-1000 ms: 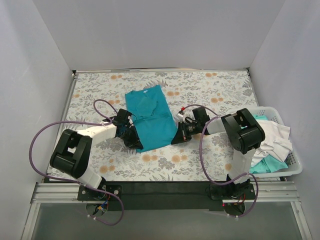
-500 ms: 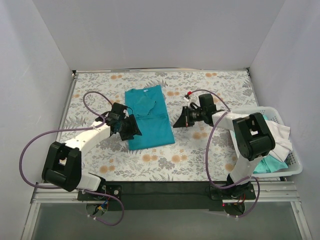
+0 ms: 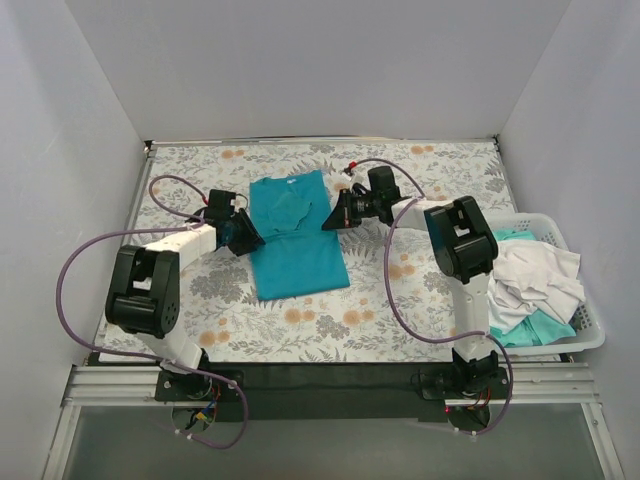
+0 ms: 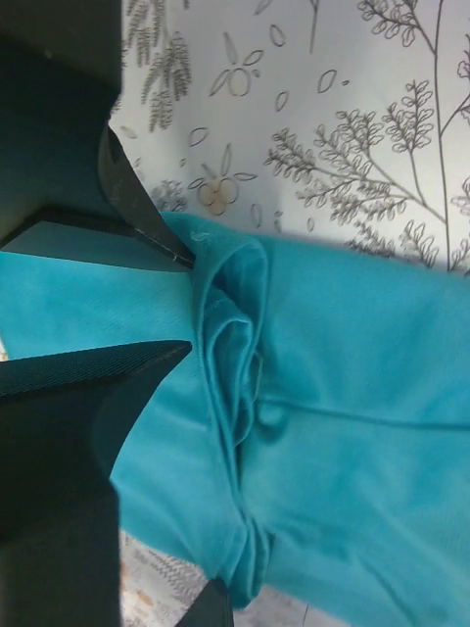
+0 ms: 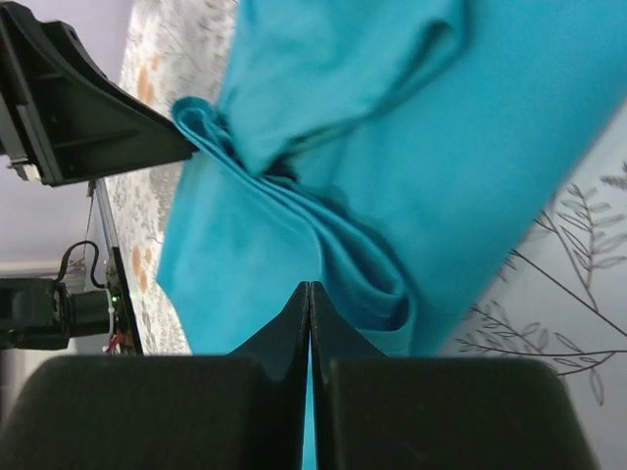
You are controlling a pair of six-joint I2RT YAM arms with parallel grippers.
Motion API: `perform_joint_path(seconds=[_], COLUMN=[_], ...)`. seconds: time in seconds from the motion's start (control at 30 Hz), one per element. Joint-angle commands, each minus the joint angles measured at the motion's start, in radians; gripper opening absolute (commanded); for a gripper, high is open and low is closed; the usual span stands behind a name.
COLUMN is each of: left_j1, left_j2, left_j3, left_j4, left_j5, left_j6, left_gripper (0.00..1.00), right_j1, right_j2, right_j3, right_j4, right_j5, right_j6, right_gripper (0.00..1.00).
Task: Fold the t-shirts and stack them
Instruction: Fold the tshirt
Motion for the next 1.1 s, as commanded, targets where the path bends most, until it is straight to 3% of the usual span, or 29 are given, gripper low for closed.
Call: perform_joint_path(seconds=[0.0,0.2,0.47,0.53,0.63,0.73,0.9,1.07], left_j1=[0.023,0.046,0.043,0.034,0.005,-0.032,-0.071,-0.066], left_j2=[0.041,0.061,-0.150,-0.217,-0.311,-0.360,-0.296,-0.261], left_j3=[0.045,0.043,0.020,-0.018,-0.121,-0.210,-0.300,-0.296], left_j4=[0.065,0.077,-0.091,-0.179,-0.213,-0.216,-0.193,-0.207], left_j5=[0.017,0.032,0.053,0.086,0.151,0.188,0.189,0.150], left_j6=[0.015,0.008,0.019,0.002,-0.031,-0.070,-0.093,-0.102], left_gripper=[0.33,0.33,0.55,0.55,0.54,0.45,0.38,0.34], right_j1=[-0.008,-0.034,-0.015,-0.004,0.019,0.042,0.058,0.055], right_j2=[0.062,0.072,-0.141,-0.206,-0.267,-0.307,-0.325,-0.327], right_j3=[0.050,0.017,-0.102,-0.171,-0.268,-0.366,-0.489,-0.553], right_j4=[0.023,0.020,0.018,0.020,0.021,0.021,0.021,0.021], right_j5=[-0.006,0.028,0.042,0.042,0.027,0.027,0.074,0.114], right_j6=[0.007,-0.011,-0.034,-0.028,-0.008,-0.010,-0.045,-0.071], right_gripper=[0.03,0.02,0.12,0.11,0.12,0.11,0.09,0.08])
